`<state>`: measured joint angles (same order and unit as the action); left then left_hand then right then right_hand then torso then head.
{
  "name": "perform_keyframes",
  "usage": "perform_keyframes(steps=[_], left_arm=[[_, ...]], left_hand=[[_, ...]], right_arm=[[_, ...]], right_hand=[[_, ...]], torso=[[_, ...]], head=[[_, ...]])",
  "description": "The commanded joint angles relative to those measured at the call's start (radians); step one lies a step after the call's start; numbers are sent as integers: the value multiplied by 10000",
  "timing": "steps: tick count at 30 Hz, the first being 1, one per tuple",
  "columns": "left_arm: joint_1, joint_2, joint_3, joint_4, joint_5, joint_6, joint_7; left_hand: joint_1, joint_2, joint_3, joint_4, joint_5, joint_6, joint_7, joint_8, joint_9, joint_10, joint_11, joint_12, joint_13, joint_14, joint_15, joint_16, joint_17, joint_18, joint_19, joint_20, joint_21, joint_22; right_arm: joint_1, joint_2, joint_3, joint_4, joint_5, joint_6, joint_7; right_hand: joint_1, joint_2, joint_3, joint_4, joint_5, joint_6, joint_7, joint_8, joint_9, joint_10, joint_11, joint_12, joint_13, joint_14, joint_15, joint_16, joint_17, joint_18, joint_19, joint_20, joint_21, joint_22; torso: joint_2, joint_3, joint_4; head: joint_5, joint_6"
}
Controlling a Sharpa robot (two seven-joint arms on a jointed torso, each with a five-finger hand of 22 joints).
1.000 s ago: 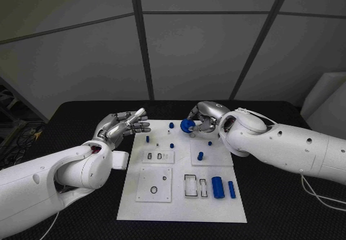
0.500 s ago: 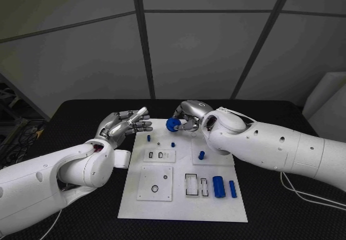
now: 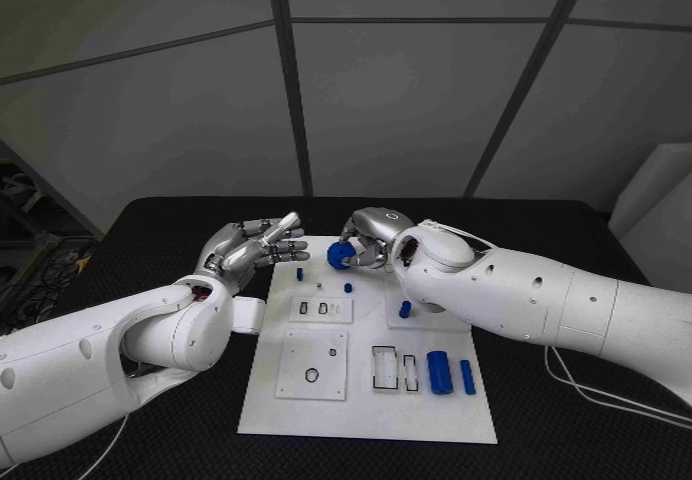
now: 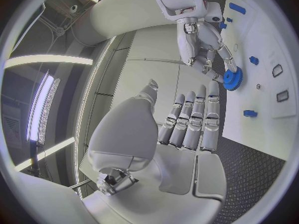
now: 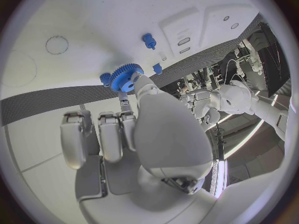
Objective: Assemble the parts on the task board
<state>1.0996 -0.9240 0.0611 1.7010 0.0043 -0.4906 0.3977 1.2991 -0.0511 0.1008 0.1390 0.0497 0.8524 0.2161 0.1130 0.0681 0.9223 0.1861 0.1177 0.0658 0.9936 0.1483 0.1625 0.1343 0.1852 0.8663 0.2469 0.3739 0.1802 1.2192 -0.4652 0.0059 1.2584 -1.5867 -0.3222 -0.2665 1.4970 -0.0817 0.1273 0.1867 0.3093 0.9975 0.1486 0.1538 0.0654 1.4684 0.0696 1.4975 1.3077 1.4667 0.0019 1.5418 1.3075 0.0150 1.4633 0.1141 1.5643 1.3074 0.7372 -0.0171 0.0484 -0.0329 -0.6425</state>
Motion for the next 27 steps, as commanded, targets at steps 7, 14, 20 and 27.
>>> perform_keyframes(steps=[7, 14, 20, 27], left_arm=[[17, -2, 10, 14, -33, 129, 27], [18, -14, 10, 16, -33, 129, 20], [18, -10, 10, 11, -33, 128, 9], [18, -18, 10, 14, -33, 122, 1]], left_hand=[[-1, 74, -20, -52, -24, 14, 161, -30, -16, -40, 63, -45, -9, -41, 6, -64, 16, -118, -84, -10, -47, -10], [-1, 74, -20, -52, -24, 14, 161, -30, -16, -40, 63, -45, -9, -41, 6, -64, 16, -118, -84, -10, -47, -10], [-1, 74, -20, -52, -24, 14, 161, -30, -16, -40, 63, -45, -9, -41, 6, -64, 16, -118, -84, -10, -47, -10], [-1, 74, -20, -52, -24, 14, 161, -30, -16, -40, 63, -45, -9, -41, 6, -64, 16, -118, -84, -10, -47, -10]], right_arm=[[6, 171, -13, -285, -107, 391, 20], [4, 249, -17, -461, -107, 694, -13], [4, 283, -21, -512, -52, 913, 62], [4, 250, -27, -456, 48, 1136, 139]], right_hand=[[-102, 63, 97, 0, -10, -27, 27, -80, -3, 411, -41, -28, 1784, 894, -68, 11, 1947, -150, 1075, -69, 65, 2634], [-431, -110, 101, 47, -229, -604, 198, -531, -21, 120, 111, -380, 1429, 883, 59, -7, 1907, -150, 1075, 30, 65, 2634], [-929, -232, -37, 212, -324, -1006, 221, -859, -4, 27, 154, -495, 1327, 894, 110, 16, 1964, -150, 1075, 101, 65, 2634], [-1404, -253, -158, 431, -340, -831, 192, -816, 45, 54, 138, -466, 1365, 907, 105, 42, 2027, -150, 1075, 109, 65, 2634]], torso=[[-5, 1, -11], [-3, 7, -26], [-3, 10, -23], [-1, 11, -21]], head=[[17, -18], [24, -24], [27, -38], [37, -52]])
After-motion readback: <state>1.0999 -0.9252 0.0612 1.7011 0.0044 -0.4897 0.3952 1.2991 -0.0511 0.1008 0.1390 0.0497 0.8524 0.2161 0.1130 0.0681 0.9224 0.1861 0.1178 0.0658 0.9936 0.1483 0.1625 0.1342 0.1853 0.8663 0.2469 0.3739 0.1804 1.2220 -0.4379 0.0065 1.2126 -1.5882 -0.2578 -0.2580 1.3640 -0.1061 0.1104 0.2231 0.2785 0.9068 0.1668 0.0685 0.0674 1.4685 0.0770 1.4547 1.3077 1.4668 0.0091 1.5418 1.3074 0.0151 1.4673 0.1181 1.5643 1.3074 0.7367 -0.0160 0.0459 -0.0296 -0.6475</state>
